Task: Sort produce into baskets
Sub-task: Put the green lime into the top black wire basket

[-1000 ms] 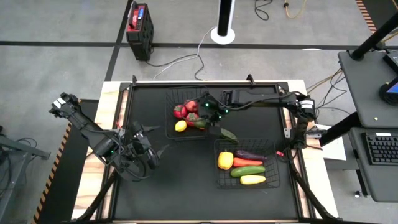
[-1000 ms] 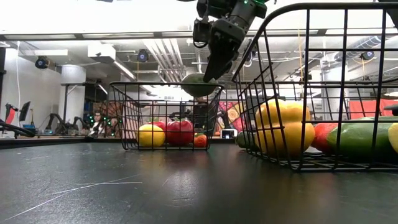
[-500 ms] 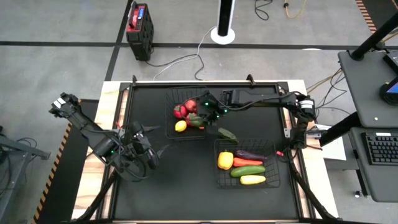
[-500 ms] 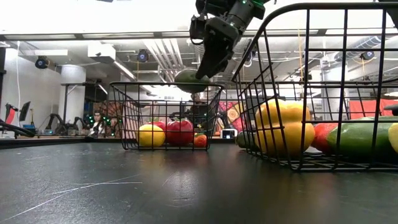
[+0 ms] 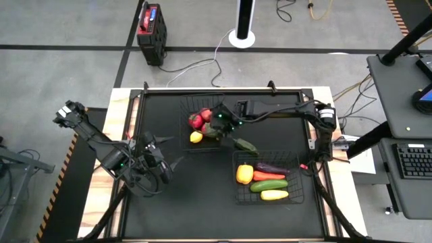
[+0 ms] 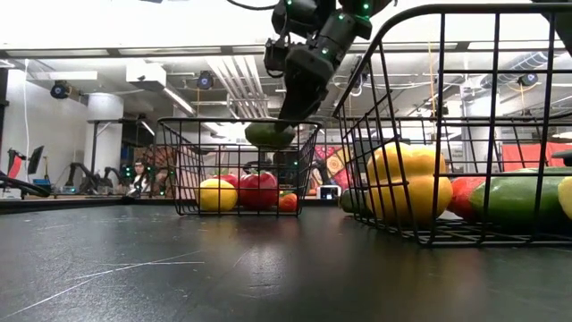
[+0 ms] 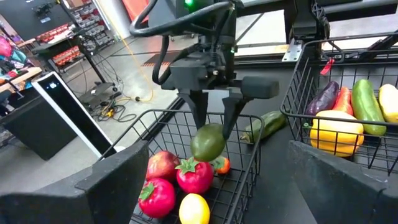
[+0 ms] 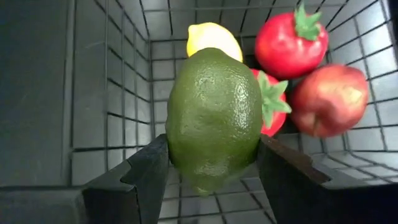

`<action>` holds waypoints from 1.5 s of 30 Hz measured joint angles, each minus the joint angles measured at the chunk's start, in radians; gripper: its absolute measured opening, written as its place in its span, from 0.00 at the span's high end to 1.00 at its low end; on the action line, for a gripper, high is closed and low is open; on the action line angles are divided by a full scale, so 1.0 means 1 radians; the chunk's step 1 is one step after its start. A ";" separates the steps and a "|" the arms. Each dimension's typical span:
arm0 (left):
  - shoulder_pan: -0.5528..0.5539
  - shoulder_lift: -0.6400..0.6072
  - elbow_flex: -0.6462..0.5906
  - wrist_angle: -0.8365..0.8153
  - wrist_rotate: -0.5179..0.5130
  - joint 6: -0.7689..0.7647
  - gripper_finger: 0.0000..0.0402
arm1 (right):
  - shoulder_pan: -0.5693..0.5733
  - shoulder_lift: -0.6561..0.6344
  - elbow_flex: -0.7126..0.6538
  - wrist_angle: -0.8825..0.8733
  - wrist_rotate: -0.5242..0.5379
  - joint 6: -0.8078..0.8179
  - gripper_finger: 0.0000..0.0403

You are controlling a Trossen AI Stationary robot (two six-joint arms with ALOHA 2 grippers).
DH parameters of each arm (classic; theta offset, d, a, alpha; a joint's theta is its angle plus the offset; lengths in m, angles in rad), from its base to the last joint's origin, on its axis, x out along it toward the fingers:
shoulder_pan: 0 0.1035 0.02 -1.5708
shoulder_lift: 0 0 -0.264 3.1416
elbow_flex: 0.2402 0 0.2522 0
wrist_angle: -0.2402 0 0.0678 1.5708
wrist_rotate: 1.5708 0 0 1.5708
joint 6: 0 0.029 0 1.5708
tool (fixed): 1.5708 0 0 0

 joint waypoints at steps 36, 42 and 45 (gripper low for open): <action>0.000 0.000 0.000 0.001 -0.025 -0.004 0.10 | 0.000 0.027 0.000 -0.031 0.004 -0.009 0.47; 0.000 0.000 0.000 0.001 -0.025 -0.005 0.10 | 0.004 0.032 0.000 0.008 0.005 -0.007 0.47; 0.000 0.000 0.000 0.001 -0.025 -0.005 0.10 | 0.007 0.032 0.000 0.024 0.028 -0.006 0.47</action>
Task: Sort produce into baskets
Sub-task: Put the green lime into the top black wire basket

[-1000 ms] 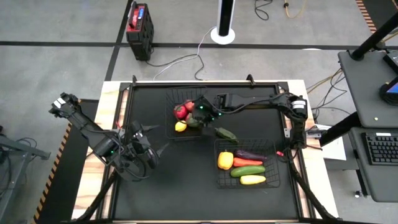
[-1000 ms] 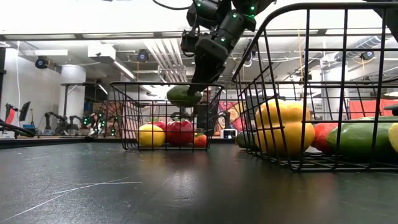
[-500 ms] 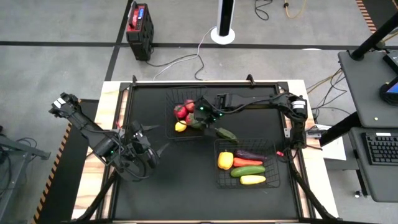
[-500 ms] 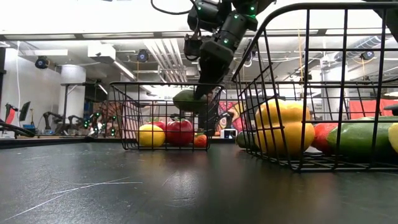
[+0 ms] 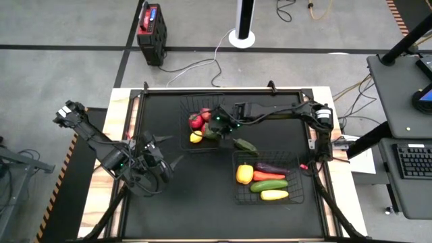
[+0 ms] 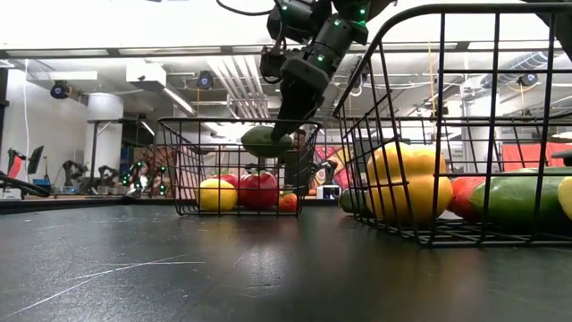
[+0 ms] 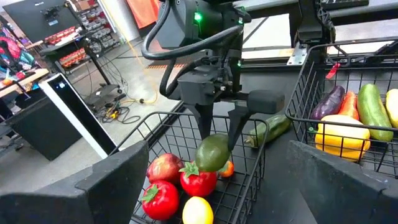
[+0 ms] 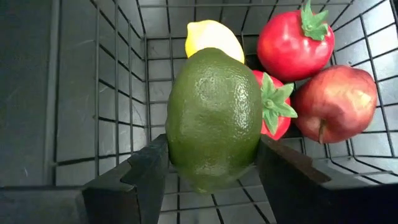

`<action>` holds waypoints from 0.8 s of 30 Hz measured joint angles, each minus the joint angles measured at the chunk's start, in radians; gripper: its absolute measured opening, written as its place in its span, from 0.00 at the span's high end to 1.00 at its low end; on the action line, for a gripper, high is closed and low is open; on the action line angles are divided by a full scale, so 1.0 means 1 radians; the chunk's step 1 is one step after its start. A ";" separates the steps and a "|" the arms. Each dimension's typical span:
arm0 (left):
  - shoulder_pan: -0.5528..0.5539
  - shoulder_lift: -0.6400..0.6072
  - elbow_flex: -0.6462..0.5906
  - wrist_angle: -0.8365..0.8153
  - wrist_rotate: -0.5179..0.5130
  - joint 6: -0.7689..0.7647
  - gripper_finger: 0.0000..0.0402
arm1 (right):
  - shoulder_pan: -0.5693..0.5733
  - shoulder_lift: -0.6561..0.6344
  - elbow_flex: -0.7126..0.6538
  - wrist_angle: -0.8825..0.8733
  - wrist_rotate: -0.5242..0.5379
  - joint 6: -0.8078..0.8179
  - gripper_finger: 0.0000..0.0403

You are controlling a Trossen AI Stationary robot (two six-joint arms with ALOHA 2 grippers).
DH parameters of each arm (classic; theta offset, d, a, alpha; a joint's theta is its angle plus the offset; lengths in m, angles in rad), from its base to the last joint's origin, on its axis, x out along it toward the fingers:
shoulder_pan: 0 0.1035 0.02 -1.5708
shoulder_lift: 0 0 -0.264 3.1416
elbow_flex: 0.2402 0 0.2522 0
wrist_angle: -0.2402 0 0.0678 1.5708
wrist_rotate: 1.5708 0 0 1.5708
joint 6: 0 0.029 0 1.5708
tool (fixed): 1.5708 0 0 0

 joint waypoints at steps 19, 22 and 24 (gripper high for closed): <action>0.000 0.000 0.000 0.000 0.001 -0.001 0.10 | 0.000 0.000 -0.006 -0.052 0.024 0.024 0.47; 0.000 0.000 0.000 0.000 0.001 -0.001 0.10 | 0.000 0.000 -0.006 -0.045 0.024 0.025 0.47; 0.000 0.000 0.000 0.000 0.001 -0.001 0.10 | 0.000 0.002 -0.006 -0.031 0.024 0.028 0.47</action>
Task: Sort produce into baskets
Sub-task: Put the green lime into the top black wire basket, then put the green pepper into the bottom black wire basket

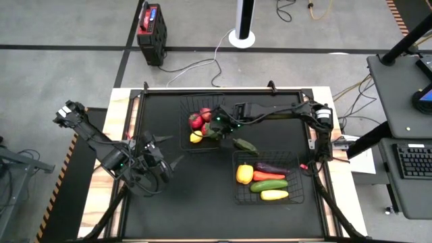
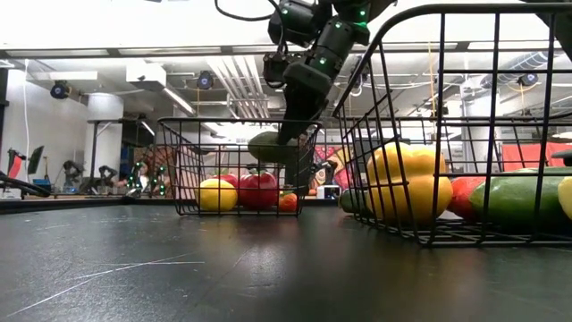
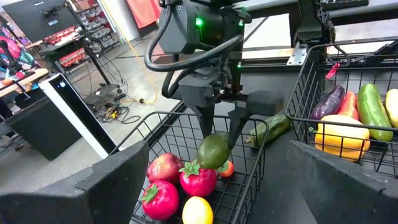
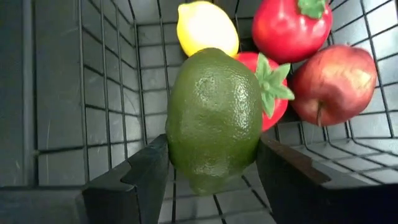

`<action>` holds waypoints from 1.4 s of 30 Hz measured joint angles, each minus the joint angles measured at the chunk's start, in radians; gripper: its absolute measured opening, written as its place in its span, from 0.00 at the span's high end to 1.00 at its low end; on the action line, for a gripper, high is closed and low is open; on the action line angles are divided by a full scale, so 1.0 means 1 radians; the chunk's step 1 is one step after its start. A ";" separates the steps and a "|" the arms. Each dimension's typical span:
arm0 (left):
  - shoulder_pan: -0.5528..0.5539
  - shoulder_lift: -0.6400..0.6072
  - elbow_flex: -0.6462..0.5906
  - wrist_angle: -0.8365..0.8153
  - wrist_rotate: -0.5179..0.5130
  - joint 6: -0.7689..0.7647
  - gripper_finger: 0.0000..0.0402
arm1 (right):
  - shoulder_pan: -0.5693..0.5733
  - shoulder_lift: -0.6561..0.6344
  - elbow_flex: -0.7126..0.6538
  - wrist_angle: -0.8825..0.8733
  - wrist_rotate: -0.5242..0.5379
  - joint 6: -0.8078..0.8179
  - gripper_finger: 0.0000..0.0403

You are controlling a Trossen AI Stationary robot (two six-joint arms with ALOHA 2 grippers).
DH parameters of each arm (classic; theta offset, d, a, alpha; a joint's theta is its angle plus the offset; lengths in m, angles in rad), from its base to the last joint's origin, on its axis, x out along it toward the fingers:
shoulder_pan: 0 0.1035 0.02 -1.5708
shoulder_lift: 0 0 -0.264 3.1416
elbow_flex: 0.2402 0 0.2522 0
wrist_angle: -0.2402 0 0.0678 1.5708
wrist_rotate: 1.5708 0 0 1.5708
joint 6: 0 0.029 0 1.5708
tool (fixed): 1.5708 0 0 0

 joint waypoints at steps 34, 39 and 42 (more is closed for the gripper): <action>0.000 0.000 0.000 -0.001 0.002 0.000 0.10 | 0.000 -0.045 0.035 -0.084 0.000 -0.016 0.39; 0.000 0.000 -0.004 0.000 0.003 -0.007 0.10 | 0.004 -0.147 0.083 -0.185 0.001 0.059 0.40; 0.000 0.000 -0.007 -0.001 0.003 -0.020 0.10 | 0.004 -0.220 0.092 -0.237 0.001 0.161 0.41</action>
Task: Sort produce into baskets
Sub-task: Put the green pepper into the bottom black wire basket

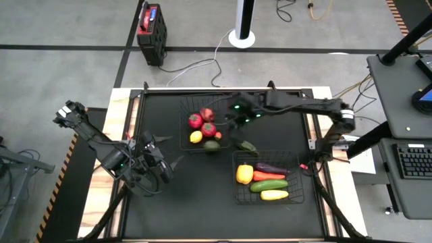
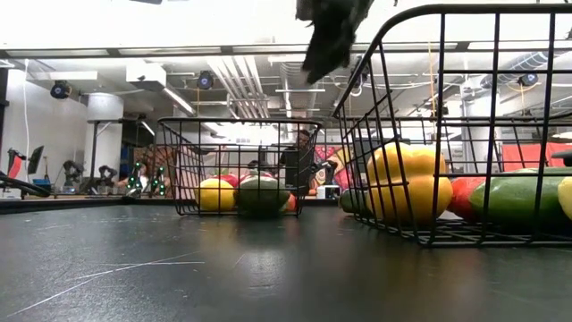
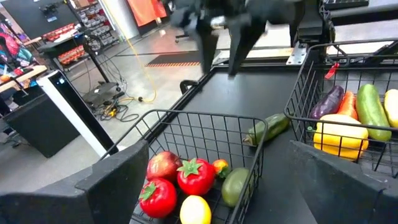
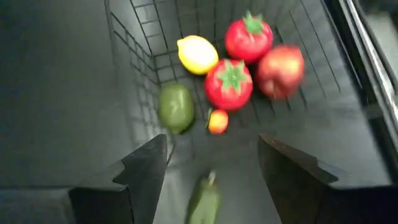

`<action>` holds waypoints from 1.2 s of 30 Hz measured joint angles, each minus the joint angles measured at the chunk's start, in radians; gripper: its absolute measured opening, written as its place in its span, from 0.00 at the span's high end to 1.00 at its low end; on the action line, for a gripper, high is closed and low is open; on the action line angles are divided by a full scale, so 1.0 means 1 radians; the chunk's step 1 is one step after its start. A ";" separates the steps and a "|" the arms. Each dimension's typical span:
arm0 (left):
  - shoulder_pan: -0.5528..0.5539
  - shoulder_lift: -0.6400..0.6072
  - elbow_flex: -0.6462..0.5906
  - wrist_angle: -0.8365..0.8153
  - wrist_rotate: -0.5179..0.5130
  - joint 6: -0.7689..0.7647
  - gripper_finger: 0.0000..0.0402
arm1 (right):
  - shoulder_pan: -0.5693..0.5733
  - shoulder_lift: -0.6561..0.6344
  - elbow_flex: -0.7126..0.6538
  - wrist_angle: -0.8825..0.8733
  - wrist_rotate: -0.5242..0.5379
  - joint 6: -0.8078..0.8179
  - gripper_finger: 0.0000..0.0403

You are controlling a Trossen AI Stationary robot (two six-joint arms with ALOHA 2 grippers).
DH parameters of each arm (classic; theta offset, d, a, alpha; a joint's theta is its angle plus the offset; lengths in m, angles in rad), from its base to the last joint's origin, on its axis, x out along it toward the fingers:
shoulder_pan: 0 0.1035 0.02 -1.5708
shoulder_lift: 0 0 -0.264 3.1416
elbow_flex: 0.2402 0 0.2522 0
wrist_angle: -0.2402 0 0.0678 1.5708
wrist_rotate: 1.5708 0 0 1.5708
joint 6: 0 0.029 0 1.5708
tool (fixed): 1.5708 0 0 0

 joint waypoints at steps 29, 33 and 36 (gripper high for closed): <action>0.000 0.000 0.000 0.015 0.006 -0.006 0.10 | 0.011 -0.016 -0.241 -0.234 0.188 0.471 0.41; 0.000 0.000 -0.008 0.015 0.007 -0.008 0.10 | 0.011 -0.010 -0.303 -0.156 0.181 0.453 0.41; 0.000 0.000 -0.011 0.015 0.007 -0.013 0.10 | 0.011 -0.016 -0.355 -0.093 0.173 0.448 0.41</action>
